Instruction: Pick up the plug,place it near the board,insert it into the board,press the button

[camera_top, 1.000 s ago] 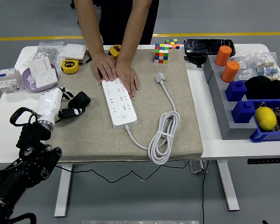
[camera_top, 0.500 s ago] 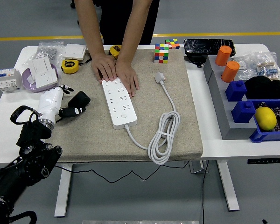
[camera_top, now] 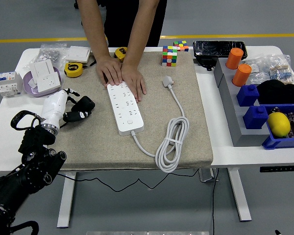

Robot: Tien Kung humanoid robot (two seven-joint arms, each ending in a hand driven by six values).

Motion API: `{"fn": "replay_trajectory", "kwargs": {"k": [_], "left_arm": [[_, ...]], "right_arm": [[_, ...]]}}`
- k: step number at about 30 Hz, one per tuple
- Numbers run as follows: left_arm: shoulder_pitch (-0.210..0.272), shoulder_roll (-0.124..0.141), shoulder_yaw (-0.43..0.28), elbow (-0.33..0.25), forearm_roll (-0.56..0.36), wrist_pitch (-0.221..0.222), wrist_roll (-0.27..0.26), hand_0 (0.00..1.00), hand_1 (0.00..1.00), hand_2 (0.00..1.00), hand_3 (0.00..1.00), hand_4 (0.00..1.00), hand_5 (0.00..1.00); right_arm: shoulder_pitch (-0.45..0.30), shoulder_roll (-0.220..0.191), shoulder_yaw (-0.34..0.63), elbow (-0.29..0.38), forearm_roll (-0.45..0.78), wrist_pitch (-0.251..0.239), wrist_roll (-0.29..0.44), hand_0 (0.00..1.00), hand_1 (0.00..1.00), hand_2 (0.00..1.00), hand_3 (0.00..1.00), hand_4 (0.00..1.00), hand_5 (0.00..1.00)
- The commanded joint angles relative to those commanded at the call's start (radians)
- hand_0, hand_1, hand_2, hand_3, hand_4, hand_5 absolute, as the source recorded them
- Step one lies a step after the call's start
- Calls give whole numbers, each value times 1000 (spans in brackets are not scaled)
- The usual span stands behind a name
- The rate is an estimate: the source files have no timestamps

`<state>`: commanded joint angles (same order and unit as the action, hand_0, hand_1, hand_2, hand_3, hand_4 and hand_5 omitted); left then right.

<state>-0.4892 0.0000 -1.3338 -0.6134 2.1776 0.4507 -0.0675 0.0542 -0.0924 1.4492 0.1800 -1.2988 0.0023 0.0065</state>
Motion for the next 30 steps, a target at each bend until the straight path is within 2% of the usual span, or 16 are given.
{"fn": "replay_trajectory", "kwargs": {"k": [5,6,11,12,17,18,23,24,30], "left_arm": [[-2,0,1,6,4,-5,3,716,595,449,554,998,315],[-3,0,1,7,6,-10,5,667,540,413,510,944,299],[-4,0,3,16,29,-40,21,667,540,413,510,944,299],[-5,0,4,18,34,-45,24,645,507,407,507,838,277],[-6,0,7,17,38,-41,23,645,507,407,507,838,277],[-6,0,7,16,37,-38,21,627,459,392,498,695,256],[-7,0,8,16,34,-31,14,627,459,392,498,695,256],[-6,0,9,16,32,-32,13,615,445,383,487,618,226],[1,0,46,-11,-12,-48,18,615,445,381,484,610,212]], "right_arm": [[0,0,0,0,1,0,0,930,849,797,800,998,998],[0,0,-1,0,1,0,0,930,849,797,801,998,998],[-1,-1,1,0,0,0,0,930,849,797,801,998,998],[-2,-1,1,0,0,0,-1,930,849,797,801,998,998],[-2,-2,-1,0,0,0,-1,930,849,797,801,998,998],[-2,-2,-1,0,-1,0,-1,930,849,796,800,998,998],[-2,-2,-2,0,-1,0,-1,930,849,796,800,998,998],[-2,-2,-2,0,-1,0,-1,930,848,796,801,998,998],[-3,-2,0,0,-2,0,-1,930,848,795,801,998,998]]}}
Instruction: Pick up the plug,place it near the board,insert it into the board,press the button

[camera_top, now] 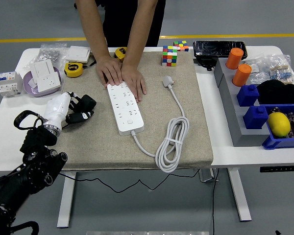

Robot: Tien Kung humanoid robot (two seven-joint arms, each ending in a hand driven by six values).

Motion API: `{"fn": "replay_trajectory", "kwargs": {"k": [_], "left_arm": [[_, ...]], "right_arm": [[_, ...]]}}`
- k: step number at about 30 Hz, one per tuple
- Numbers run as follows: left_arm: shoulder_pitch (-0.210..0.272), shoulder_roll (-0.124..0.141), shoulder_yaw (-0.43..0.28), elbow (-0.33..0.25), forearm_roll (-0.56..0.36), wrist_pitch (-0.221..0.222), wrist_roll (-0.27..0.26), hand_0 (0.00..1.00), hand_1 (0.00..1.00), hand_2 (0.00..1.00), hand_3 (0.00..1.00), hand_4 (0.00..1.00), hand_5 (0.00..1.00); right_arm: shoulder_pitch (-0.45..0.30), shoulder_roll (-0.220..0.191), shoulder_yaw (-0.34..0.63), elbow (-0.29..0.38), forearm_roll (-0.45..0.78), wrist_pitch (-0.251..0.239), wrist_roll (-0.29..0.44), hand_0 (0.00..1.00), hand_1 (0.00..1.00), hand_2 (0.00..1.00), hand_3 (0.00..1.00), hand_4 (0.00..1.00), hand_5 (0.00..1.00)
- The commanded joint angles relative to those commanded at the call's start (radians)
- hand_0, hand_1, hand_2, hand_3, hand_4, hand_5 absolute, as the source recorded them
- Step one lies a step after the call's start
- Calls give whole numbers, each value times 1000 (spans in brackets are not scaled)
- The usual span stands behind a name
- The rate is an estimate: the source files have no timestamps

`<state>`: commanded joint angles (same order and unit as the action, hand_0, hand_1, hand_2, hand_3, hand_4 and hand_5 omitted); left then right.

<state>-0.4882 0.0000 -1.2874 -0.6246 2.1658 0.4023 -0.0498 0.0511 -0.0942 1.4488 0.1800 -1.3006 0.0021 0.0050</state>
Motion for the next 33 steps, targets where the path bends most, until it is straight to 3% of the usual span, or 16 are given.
{"fn": "replay_trajectory", "kwargs": {"k": [5,6,11,12,17,19,28,33], "left_arm": [[2,10,109,-86,-127,-49,16,615,445,381,484,610,212],[1,15,125,-98,-150,-55,18,626,448,385,492,575,158],[-23,92,242,-200,-266,-109,25,626,448,385,492,575,158],[-29,102,253,-214,-279,-113,25,639,458,387,493,563,99],[-53,129,275,-268,-325,-143,31,639,458,387,493,563,99],[-64,138,288,-288,-348,-171,38,651,481,396,494,541,49],[-99,172,369,-327,-425,-308,76,686,529,412,485,516,25],[-126,190,413,-315,-407,-324,79,691,547,428,479,514,6]], "right_arm": [[-1,1,0,0,2,0,1,930,848,795,801,998,998],[-2,1,0,0,3,0,1,930,848,795,800,998,998],[-1,-2,3,0,0,-1,0,930,848,795,800,998,998],[0,-2,5,0,0,-1,0,930,848,795,801,998,998],[3,-3,2,0,1,-2,0,930,848,795,801,998,998],[4,-3,0,0,4,-2,1,930,847,796,800,998,998],[5,-3,2,0,5,-3,0,930,848,795,799,998,998],[7,-3,6,0,3,-4,-1,930,848,795,799,998,998]]}}
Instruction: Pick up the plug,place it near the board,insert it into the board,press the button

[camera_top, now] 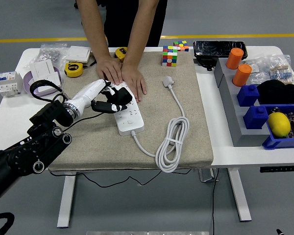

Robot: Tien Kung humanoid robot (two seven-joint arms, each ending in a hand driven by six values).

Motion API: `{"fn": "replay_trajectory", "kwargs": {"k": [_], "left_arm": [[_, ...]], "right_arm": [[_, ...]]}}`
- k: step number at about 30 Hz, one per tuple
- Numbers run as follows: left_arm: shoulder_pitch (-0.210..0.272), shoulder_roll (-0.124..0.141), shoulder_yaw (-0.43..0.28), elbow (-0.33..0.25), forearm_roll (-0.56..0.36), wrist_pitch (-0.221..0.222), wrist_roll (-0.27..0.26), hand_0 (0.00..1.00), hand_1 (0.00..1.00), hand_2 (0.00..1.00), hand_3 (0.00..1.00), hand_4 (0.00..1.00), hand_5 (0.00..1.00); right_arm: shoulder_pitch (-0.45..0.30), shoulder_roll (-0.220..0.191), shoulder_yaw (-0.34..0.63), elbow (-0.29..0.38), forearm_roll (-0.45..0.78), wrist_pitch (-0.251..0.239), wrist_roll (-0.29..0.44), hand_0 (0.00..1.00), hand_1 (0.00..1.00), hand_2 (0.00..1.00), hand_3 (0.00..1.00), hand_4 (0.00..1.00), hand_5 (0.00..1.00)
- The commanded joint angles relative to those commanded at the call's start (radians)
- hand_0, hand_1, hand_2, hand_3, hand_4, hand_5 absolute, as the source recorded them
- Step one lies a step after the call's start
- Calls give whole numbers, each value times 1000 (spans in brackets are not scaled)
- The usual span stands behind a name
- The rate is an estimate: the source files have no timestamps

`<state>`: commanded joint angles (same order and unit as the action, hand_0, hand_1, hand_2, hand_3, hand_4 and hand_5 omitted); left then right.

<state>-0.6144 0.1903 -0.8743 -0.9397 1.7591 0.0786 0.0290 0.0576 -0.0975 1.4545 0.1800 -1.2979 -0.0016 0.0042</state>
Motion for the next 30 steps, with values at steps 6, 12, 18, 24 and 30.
{"fn": "replay_trajectory", "kwargs": {"k": [6,12,18,24,30], "left_arm": [[-31,14,30,29,32,32,-6,687,557,429,480,499,2],[-65,37,94,62,89,92,-21,667,554,428,480,498,2],[-81,44,138,98,151,148,-39,659,550,432,485,502,2],[-99,50,197,124,167,177,-54,646,548,438,490,513,2],[-112,52,235,155,194,212,-68,639,545,437,492,513,2]], "right_arm": [[5,-2,0,0,2,0,0,930,848,795,800,998,998],[8,-8,3,0,0,0,-2,930,849,797,800,998,998],[11,-12,2,0,-2,0,-3,930,849,797,799,998,998],[17,-15,-5,0,0,1,-2,929,850,797,800,998,998],[21,-19,-7,0,-2,0,-3,929,850,797,799,998,998]]}}
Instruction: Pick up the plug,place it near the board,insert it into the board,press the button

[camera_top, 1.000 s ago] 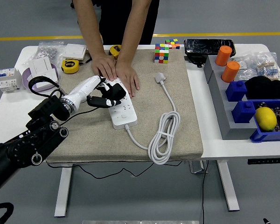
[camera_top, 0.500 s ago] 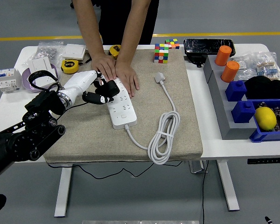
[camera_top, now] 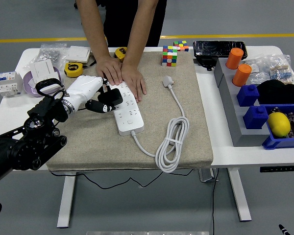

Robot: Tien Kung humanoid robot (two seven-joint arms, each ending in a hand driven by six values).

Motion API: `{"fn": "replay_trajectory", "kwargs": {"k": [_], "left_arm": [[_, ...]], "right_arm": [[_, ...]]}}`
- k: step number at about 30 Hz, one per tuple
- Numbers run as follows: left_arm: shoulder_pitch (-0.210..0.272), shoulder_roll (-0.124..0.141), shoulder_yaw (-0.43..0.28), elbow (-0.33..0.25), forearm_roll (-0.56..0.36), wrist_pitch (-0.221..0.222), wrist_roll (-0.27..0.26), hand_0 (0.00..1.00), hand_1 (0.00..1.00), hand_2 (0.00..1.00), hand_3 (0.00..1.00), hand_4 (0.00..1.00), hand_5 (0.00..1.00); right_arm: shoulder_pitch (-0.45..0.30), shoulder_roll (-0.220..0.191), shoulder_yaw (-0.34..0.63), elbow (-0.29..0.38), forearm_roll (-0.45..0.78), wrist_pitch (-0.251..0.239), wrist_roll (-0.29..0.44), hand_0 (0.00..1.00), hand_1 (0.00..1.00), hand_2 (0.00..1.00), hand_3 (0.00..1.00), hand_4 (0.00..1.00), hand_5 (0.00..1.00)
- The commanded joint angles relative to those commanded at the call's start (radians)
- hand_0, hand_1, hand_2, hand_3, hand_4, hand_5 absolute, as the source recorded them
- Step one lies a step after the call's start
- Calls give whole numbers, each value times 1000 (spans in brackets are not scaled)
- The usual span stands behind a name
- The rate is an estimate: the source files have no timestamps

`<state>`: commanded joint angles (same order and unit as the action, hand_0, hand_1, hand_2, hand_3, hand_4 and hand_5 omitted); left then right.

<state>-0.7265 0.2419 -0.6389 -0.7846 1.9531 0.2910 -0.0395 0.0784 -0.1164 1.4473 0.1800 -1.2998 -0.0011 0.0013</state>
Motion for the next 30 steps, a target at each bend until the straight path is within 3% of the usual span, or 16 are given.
{"fn": "replay_trajectory", "kwargs": {"k": [19,30], "left_arm": [[-10,-16,50,53,0,39,-21,625,541,436,489,512,2],[-30,-18,80,74,24,40,-22,619,540,433,488,511,2]], "right_arm": [[1,-2,0,0,-1,0,0,929,850,797,800,998,998],[2,-6,-1,0,2,-1,0,929,850,797,800,998,998]]}}
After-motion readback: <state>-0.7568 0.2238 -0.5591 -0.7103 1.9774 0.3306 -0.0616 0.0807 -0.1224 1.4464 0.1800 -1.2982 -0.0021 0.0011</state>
